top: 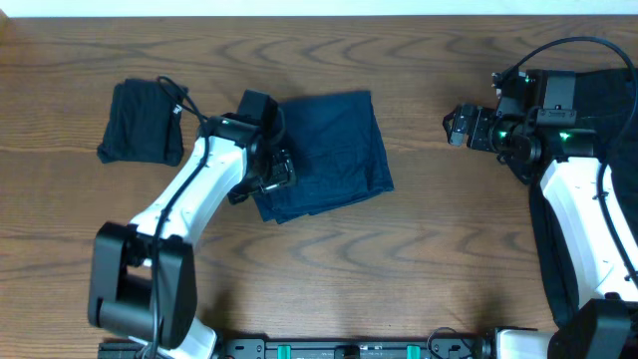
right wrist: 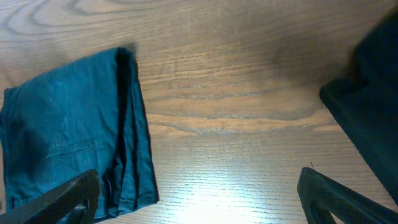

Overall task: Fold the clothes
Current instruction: 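Drag the navy bundle leftward with the left gripper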

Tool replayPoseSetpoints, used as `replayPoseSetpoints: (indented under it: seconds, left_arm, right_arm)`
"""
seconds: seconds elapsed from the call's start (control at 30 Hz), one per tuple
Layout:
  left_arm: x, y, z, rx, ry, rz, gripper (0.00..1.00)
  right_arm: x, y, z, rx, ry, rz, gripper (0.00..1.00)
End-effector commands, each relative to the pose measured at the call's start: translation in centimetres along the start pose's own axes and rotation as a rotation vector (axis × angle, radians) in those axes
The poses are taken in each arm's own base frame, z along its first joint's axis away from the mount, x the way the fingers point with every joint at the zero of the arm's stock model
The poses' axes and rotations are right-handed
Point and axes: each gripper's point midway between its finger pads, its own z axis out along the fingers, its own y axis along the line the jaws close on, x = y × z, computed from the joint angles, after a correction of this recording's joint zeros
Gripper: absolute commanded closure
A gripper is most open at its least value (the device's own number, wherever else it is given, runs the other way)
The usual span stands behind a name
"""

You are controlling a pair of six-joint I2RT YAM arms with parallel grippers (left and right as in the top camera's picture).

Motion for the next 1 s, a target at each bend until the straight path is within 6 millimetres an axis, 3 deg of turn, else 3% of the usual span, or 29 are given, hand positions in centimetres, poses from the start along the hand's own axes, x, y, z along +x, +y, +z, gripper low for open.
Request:
replayPoseSetpoints:
  seconds: [0.0,0.3,0.7,0.9,0.97]
  left_arm:
    - [0.6,0.6,1.8,-0.042,0.046,-0.020,0.14]
    - [1.0,0.2,5.0,-0.072,0.090,0.001,0.14]
    - [2.3,-0.5,6.3,-0.086,0.109,0.031,0.14]
    - [3.1,0.2,8.0,-0.093,0.112,-0.027,0.01]
    - [3.4,0.3,8.6,-0.080,0.111,-0.040,0.01]
  right_arm:
    - [0.1,-0.4,0.0,0.009,0.003,0.010,0.01]
    - [0.1,-0.4,0.0,0.008,0.003,0.010,0.01]
    - [0.1,-0.4,0.0,0.008,0.003,0.010,0.01]
    - [0.1,-0.4,0.0,0.008,0.003,0.010,0.01]
    - [0.1,-0.4,0.0,0.008,0.003,0.010,0.01]
